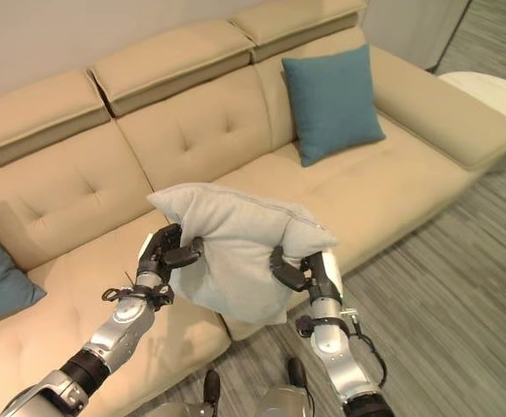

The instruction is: Pick up all the scattered cushions and arrange them neatly on the sofa.

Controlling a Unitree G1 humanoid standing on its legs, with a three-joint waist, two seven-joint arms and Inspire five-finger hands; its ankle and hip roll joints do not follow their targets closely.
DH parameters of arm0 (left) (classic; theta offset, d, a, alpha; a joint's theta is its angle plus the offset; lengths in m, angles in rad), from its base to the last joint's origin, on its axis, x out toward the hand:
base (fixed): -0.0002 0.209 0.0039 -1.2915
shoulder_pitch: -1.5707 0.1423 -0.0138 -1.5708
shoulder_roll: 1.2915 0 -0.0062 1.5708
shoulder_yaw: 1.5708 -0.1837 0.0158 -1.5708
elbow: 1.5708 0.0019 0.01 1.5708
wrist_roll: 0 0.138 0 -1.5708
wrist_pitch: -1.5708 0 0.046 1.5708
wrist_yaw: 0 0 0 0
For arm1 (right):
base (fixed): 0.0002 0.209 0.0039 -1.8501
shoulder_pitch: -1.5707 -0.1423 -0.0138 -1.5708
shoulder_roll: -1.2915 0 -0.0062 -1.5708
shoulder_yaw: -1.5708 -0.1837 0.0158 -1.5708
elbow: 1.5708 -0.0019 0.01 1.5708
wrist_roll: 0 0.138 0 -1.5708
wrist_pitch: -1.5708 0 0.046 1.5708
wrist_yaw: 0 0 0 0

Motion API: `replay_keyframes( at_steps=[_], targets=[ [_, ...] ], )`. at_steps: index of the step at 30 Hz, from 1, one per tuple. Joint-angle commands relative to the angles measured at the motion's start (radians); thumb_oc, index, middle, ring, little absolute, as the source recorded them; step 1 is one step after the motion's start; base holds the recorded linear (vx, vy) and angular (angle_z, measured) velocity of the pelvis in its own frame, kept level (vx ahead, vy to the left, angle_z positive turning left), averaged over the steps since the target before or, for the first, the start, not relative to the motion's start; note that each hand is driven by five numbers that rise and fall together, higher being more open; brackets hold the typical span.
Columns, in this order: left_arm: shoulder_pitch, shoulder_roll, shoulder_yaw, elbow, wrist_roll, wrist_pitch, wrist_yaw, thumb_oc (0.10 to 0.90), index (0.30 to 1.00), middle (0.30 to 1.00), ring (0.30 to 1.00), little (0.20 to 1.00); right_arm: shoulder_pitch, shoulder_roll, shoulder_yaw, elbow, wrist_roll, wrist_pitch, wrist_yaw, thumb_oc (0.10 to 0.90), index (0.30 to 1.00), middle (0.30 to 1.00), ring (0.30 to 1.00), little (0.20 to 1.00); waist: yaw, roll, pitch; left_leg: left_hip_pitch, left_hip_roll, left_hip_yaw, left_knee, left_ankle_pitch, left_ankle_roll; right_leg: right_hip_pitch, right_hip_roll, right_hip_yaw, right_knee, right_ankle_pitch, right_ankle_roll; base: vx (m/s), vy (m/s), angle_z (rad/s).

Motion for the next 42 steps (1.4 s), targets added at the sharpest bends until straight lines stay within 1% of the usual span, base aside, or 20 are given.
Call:
replay_keyframes(
  at_steps=[1,2,4,5,6,7,9,10,11,12,13,15,18,19,21,26,31,37,39,42],
  targets=[
    [-0.193,-0.165,-0.053,-0.190,0.096,-0.133,-0.112,0.400,0.300,0.300,0.300,0.300,-0.158,0.002,0.079,-0.100,-0.005,-0.112,0.054,0.400,0.300,0.300,0.300,0.300,0.012,0.019,-0.140,0.035,0.128,-0.005,0.112,-0.167,-0.080,0.029,0.098,-0.036,0.116,-0.100,0.025,0.17,-0.384,0.54],
    [-0.204,-0.165,-0.035,-0.185,0.108,-0.140,-0.082,0.400,0.300,0.300,0.300,0.300,-0.169,-0.010,0.077,-0.092,0.017,-0.129,0.042,0.400,0.300,0.300,0.300,0.300,0.023,0.010,-0.136,-0.003,0.154,-0.019,0.173,-0.129,-0.105,0.057,0.125,-0.079,0.104,-0.124,-0.008,0.10,-0.269,0.38],
    [-0.204,-0.165,-0.035,-0.185,0.109,-0.140,-0.081,0.400,0.300,0.300,0.300,0.300,-0.171,-0.010,0.078,-0.090,0.017,-0.131,0.042,0.400,0.300,0.300,0.300,0.300,0.018,0.011,-0.136,-0.007,0.154,-0.025,0.178,-0.131,-0.106,0.059,0.125,-0.085,0.103,-0.124,-0.009,0.04,-0.144,0.52],
    [-0.231,-0.180,-0.015,-0.169,0.097,-0.150,-0.035,0.400,0.300,0.300,0.300,0.300,-0.229,-0.017,0.095,-0.066,0.030,-0.132,0.019,0.400,0.300,0.300,0.300,0.300,0.030,-0.007,-0.123,-0.058,0.175,0.003,0.249,-0.077,-0.117,0.103,0.131,-0.144,0.089,-0.134,-0.034,0.04,-0.153,0.72],
    [-0.250,-0.184,-0.007,-0.156,0.102,-0.153,-0.020,0.400,0.300,0.300,0.300,0.300,-0.262,-0.023,0.103,-0.052,0.029,-0.132,0.010,0.400,0.300,0.300,0.300,0.300,0.027,-0.014,-0.117,-0.083,0.183,0.037,0.264,-0.076,-0.115,0.121,0.129,-0.165,0.076,-0.138,-0.038,0.07,-0.160,0.88],
    [-0.312,-0.198,0.010,-0.119,0.113,-0.162,0.020,0.400,0.300,0.300,0.300,0.300,-0.344,-0.036,0.124,-0.021,0.032,-0.131,-0.004,0.400,0.300,0.300,0.300,0.300,0.034,-0.027,-0.122,-0.108,0.230,0.127,0.194,-0.065,-0.121,0.148,0.127,-0.209,0.050,-0.148,-0.031,0.04,-0.036,0.71],
    [-0.329,-0.211,0.015,-0.111,0.111,-0.163,0.039,0.400,0.300,0.300,0.300,0.300,-0.379,-0.041,0.143,-0.007,0.036,-0.128,-0.019,0.400,0.300,0.300,0.300,0.300,0.040,-0.024,-0.117,-0.122,0.269,0.174,0.135,-0.015,-0.126,0.155,0.127,-0.238,0.061,-0.155,-0.032,0.05,0.009,0.83],
    [-0.330,-0.211,0.015,-0.111,0.111,-0.163,0.039,0.400,0.300,0.300,0.300,0.300,-0.380,-0.041,0.143,-0.007,0.036,-0.128,-0.019,0.400,0.300,0.300,0.300,0.300,0.040,-0.024,-0.116,-0.121,0.269,0.175,0.134,-0.015,-0.126,0.156,0.126,-0.237,0.062,-0.155,-0.032,0.10,0.034,0.85],
    [-0.370,-0.208,0.036,-0.069,0.102,-0.164,0.070,0.400,0.300,0.300,0.300,0.300,-0.462,-0.032,0.169,0.027,0.032,-0.113,-0.018,0.400,0.300,0.300,0.300,0.300,0.055,-0.019,-0.130,-0.100,0.278,0.175,0.057,-0.004,-0.134,0.164,0.139,-0.255,0.066,-0.167,-0.023,0.16,0.076,0.40],
    [-0.404,-0.219,0.046,-0.038,0.083,-0.167,0.079,0.400,0.300,0.300,0.300,0.300,-0.520,-0.009,0.184,0.075,0.031,-0.104,-0.029,0.400,0.300,0.300,0.300,0.300,0.073,-0.021,-0.149,-0.093,0.260,0.147,0.010,0.011,-0.142,0.180,0.138,-0.276,0.060,-0.168,-0.016,0.16,0.076,0.04],
    [-0.406,-0.219,0.047,-0.037,0.083,-0.167,0.079,0.400,0.300,0.300,0.300,0.300,-0.523,-0.009,0.184,0.078,0.031,-0.106,-0.029,0.400,0.300,0.300,0.300,0.300,0.071,-0.021,-0.147,-0.091,0.259,0.145,0.007,0.013,-0.142,0.181,0.137,-0.277,0.058,-0.169,-0.016,0.18,0.129,0.03],
    [-0.504,-0.207,0.054,0.063,0.092,-0.161,0.112,0.400,0.300,0.300,0.300,0.300,-0.687,0.008,0.250,0.223,0.055,-0.085,-0.037,0.400,0.300,0.300,0.300,0.300,0.101,-0.035,-0.169,-0.076,0.248,0.160,-0.016,0.016,-0.142,0.194,0.127,-0.284,0.040,-0.165,-0.010,0.18,0.140,0.53],
    [-0.576,-0.191,0.064,0.133,0.118,-0.147,0.138,0.400,0.300,0.300,0.300,0.300,-0.789,0.009,0.286,0.316,0.060,-0.073,-0.043,0.400,0.300,0.300,0.300,0.300,0.127,-0.045,-0.165,-0.080,0.241,0.162,-0.020,0.017,-0.140,0.189,0.123,-0.288,0.034,-0.163,-0.007,0.06,0.104,0.16],
    [-0.668,-0.168,0.071,0.233,0.153,-0.143,0.175,0.400,0.300,0.300,0.300,0.300,-0.937,0.022,0.302,0.426,0.085,-0.048,-0.045,0.400,0.300,0.300,0.300,0.300,0.138,-0.050,-0.162,-0.096,0.234,0.164,-0.033,0.023,-0.140,0.170,0.122,-0.285,0.028,-0.156,0.000,-0.01,0.101,0.15],
    [-0.722,-0.173,0.075,0.275,0.172,-0.133,0.198,0.400,0.300,0.300,0.300,0.300,-0.987,0.034,0.309,0.459,0.096,-0.050,-0.050,0.400,0.300,0.300,0.300,0.300,0.145,-0.053,-0.155,-0.114,0.230,0.161,-0.039,0.029,-0.141,0.156,0.122,-0.286,0.022,-0.150,0.003,-0.07,0.081,0.24],
    [-0.988,-0.223,0.034,0.526,0.205,-0.124,0.229,0.400,0.300,0.300,0.300,0.300,-1.298,0.075,0.353,0.700,0.192,-0.057,-0.079,0.400,0.300,0.300,0.300,0.300,0.162,-0.042,-0.102,-0.284,0.205,0.121,-0.039,0.065,-0.166,0.032,0.112,-0.321,0.006,-0.110,0.015,-0.17,0.086,0.33],
    [-1.199,-0.237,0.021,0.680,0.174,-0.138,0.237,0.400,0.300,0.300,0.300,0.300,-1.522,0.069,0.446,0.863,0.194,-0.048,-0.095,0.400,0.300,0.300,0.300,0.300,0.162,-0.022,-0.060,-0.414,0.171,0.106,-0.039,0.088,-0.183,-0.061,0.078,-0.341,-0.022,-0.058,0.041,-0.02,0.118,0.36],
    [-1.337,-0.148,-0.027,0.742,0.241,-0.125,0.252,0.400,0.300,0.300,0.300,0.300,-1.654,0.038,0.487,0.873,0.185,-0.065,-0.139,0.400,0.300,0.300,0.300,0.300,0.162,-0.012,-0.033,-0.495,0.165,0.126,-0.039,0.099,-0.193,-0.144,0.057,-0.316,-0.035,-0.027,0.068,0.03,0.117,0.06],
    [-1.379,-0.128,-0.032,0.740,0.233,-0.146,0.263,0.400,0.300,0.300,0.300,0.300,-1.703,0.016,0.552,0.912,0.132,-0.056,-0.155,0.400,0.300,0.300,0.300,0.300,0.163,-0.011,-0.020,-0.517,0.163,0.131,-0.039,0.100,-0.196,-0.166,0.051,-0.315,-0.035,-0.022,0.076,0.06,0.085,-0.09],
    [-1.408,-0.110,-0.047,0.735,0.221,-0.159,0.271,0.400,0.300,0.300,0.300,0.300,-1.726,0.003,0.568,0.934,0.129,-0.052,-0.156,0.400,0.300,0.300,0.300,0.300,0.156,-0.009,-0.016,-0.531,0.162,0.135,-0.039,0.101,-0.196,-0.182,0.049,-0.311,-0.035,-0.014,0.083,0.03,0.050,-0.06]
  ],
)
